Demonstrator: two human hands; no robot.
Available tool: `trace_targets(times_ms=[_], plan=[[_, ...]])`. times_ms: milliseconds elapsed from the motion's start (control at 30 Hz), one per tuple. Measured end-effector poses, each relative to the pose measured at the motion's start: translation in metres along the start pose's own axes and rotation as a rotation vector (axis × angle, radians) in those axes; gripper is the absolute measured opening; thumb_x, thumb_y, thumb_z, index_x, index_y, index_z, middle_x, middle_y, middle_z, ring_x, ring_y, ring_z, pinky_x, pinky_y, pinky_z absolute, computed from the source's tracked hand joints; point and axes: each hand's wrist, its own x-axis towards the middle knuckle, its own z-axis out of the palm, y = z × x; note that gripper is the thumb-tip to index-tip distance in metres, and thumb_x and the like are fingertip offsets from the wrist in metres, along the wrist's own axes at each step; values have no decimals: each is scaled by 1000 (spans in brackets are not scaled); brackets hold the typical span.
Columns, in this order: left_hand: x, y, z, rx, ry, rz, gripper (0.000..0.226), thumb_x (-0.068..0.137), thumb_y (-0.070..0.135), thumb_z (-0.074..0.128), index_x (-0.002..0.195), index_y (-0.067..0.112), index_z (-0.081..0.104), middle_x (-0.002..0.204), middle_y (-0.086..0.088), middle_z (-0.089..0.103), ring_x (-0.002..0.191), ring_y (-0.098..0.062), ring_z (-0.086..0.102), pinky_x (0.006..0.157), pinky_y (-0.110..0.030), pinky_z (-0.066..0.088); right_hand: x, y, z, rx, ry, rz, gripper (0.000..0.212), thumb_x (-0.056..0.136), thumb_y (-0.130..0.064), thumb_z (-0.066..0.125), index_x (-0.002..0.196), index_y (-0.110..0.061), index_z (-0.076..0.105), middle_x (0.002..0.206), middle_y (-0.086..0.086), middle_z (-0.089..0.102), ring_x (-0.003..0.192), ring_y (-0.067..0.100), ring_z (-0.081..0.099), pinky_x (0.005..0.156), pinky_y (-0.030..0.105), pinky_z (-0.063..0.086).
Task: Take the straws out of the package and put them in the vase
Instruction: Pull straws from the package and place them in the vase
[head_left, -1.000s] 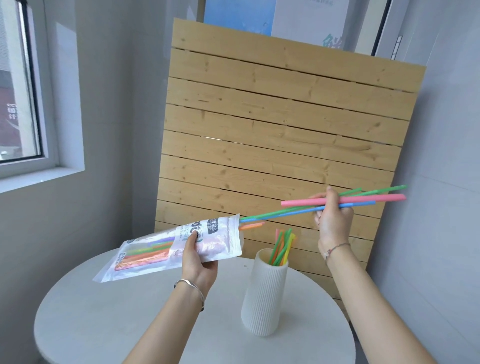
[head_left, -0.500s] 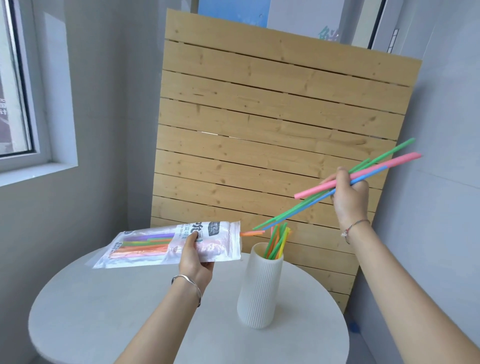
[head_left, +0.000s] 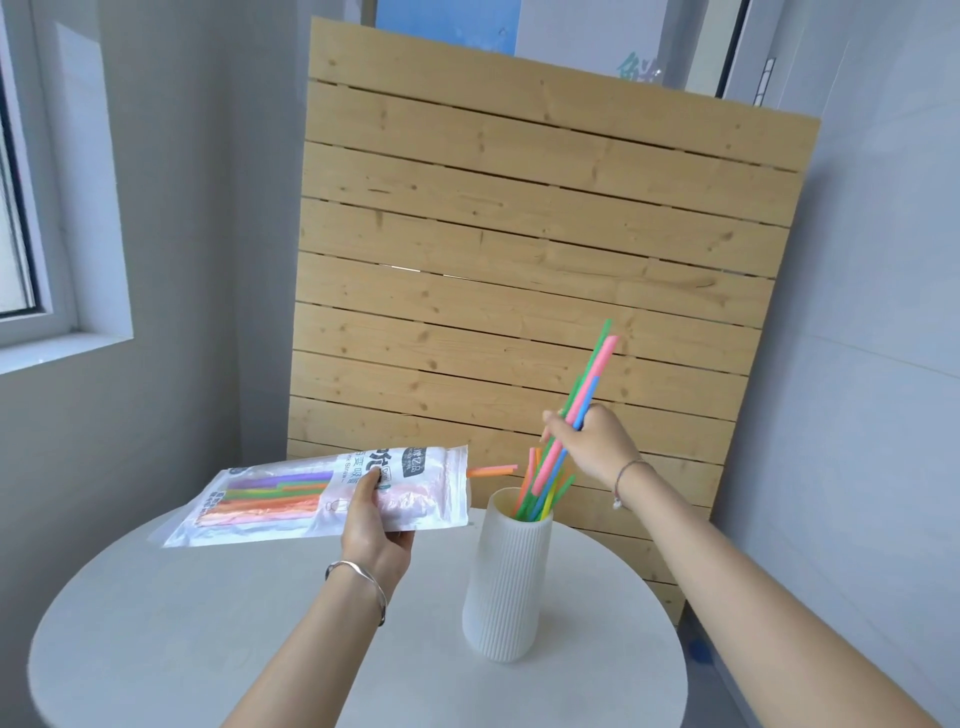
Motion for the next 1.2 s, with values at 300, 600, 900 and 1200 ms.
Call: trace_targets(times_ms=[300,600,900,1200], plan=[[0,2,-2,-6,-15,6,10,88,22,64,80,21,59,81,5,63,69,-10,60,55,-21,55,1,10,13,41,42,-66,19,74,-42,71,76,-24,66,61,-8,41,54,10,40,56,28,34],[-4,4,-2,-4,-16,-8,9,87,23,65,80,21,60,81,4,64,70,-12,62,52,-20,55,-4,4,18,-7,30,-270,48,95,-31,45,142,-28,34,143,-6,42,129,10,41,99,23,32],[-11,13,2,-44,-79,26,5,88,23,65,86,20,62,90,2,68,78,-13,65,75,-26,53,-30,-13,35,122,82,-202,39,99,-38,33,129,-23,53,128,-5,60,124,14,47,97,18,34],[-32,32,24,175,-150,405,41,79,29,76,116,17,66,111,1,73,101,-15,69,93,-32,52,-55,-52,81,936,34,222,30,94,-38,49,85,-10,54,66,8,54,47,12,48,48,23,42]])
